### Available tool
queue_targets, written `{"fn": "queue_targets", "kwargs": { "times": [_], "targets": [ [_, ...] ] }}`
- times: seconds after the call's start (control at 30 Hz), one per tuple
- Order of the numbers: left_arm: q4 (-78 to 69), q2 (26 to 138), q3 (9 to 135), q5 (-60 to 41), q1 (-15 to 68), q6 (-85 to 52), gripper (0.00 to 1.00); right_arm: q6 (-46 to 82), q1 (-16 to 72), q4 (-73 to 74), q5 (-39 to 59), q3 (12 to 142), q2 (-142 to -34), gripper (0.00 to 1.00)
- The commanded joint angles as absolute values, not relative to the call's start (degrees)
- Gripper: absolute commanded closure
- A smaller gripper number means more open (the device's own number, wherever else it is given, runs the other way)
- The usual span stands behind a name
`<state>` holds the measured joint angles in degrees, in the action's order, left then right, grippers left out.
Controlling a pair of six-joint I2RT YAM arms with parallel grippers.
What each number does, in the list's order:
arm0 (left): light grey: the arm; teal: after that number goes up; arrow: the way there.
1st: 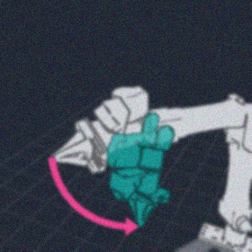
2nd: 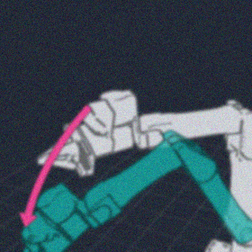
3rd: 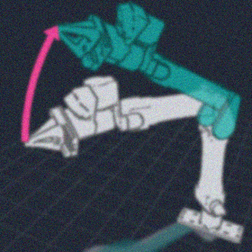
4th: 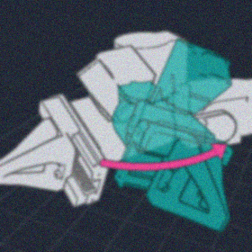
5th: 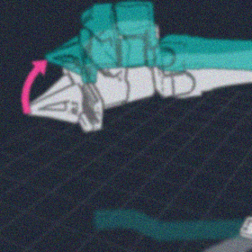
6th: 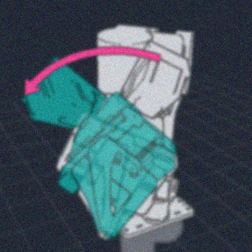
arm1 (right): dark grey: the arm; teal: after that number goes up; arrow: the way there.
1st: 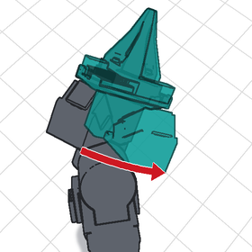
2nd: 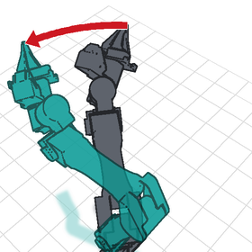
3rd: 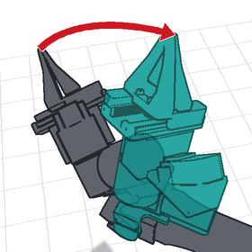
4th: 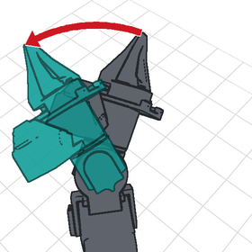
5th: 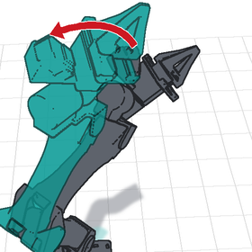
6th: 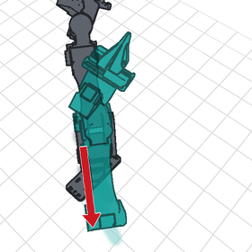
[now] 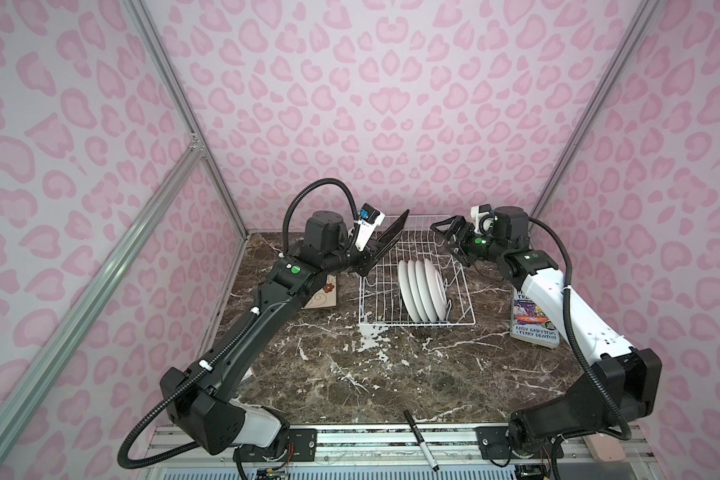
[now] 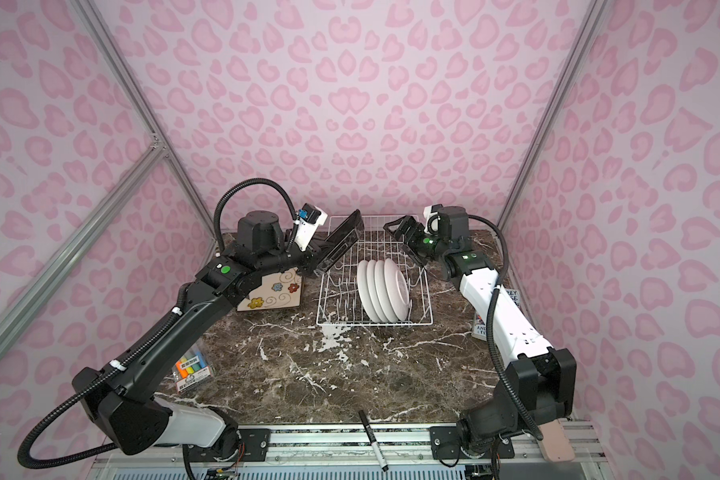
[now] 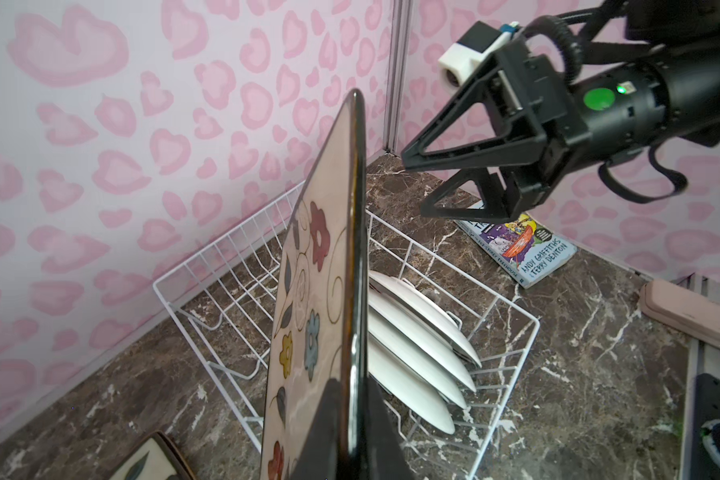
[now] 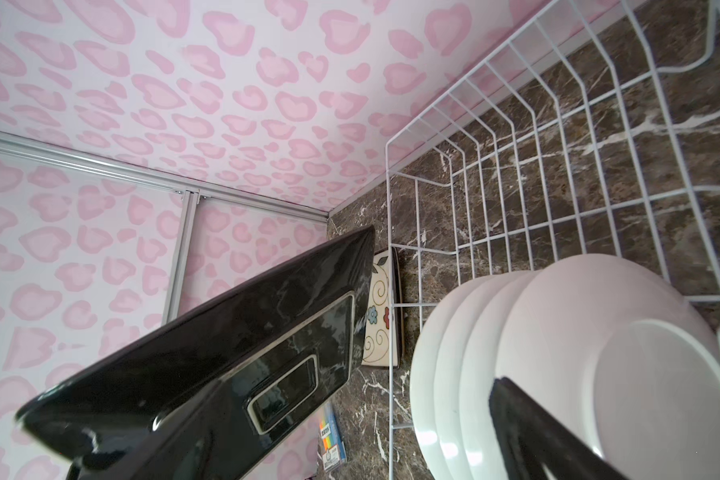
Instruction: Unload the plates from the dish rack
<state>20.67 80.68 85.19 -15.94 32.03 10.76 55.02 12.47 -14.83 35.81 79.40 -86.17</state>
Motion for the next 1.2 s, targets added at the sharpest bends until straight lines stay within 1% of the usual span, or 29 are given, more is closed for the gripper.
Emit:
{"fn": "queue_targets", "kwargs": {
  "times": [0.0,0.33,0.57,0.8,1.17],
  "targets": [
    [5.2,77.8,83.0,-14.8,32.9,21.5,0.96,57.5,12.5,-12.3,38.5,80.3,-87.2,0.01],
    [-1.6,72.5,72.7,-12.4,35.9,34.7,0.96,58.7,12.4,-11.3,39.6,81.2,-87.4,0.01],
    [-6.6,71.9,68.2,-6.9,39.5,44.8,0.96,57.7,12.7,-12.6,40.7,80.9,-87.7,0.03],
    [-15.2,71.3,63.7,-3.7,41.3,50.2,0.96,56.6,14.3,-13.9,41.2,79.6,-88.2,0.05],
    [-17.0,71.0,60.2,-3.7,42.3,58.1,0.96,54.5,16.6,-15.5,42.3,79.4,-89.9,0.17]
  ]
}}
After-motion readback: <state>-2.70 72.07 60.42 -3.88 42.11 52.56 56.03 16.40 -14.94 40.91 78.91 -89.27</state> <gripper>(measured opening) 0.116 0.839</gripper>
